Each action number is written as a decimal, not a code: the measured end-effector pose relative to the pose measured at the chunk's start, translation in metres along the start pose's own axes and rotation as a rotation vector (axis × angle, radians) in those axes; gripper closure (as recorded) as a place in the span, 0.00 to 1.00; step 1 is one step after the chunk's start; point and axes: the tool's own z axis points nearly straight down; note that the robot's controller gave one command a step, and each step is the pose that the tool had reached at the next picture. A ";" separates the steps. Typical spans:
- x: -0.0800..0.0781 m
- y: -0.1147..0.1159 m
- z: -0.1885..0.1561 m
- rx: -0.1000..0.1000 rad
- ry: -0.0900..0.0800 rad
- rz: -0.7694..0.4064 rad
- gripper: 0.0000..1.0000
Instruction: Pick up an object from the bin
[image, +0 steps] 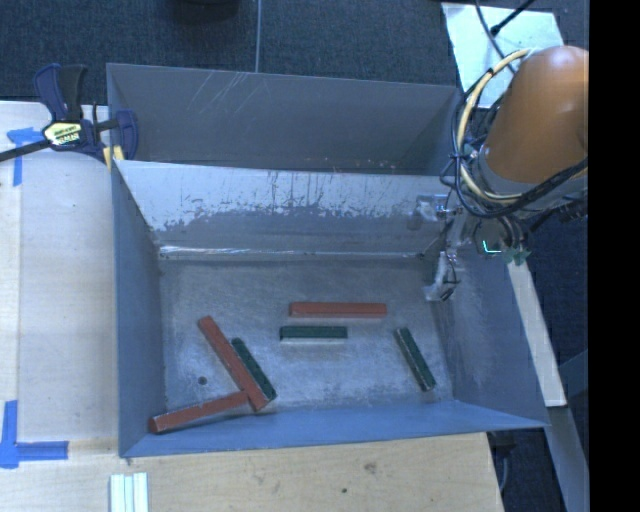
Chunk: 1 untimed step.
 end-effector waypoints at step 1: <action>-0.021 0.038 0.163 -0.001 0.000 0.130 0.00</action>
Offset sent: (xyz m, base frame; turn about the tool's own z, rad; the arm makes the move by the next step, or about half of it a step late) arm 0.0213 0.0370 -0.1591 0.1314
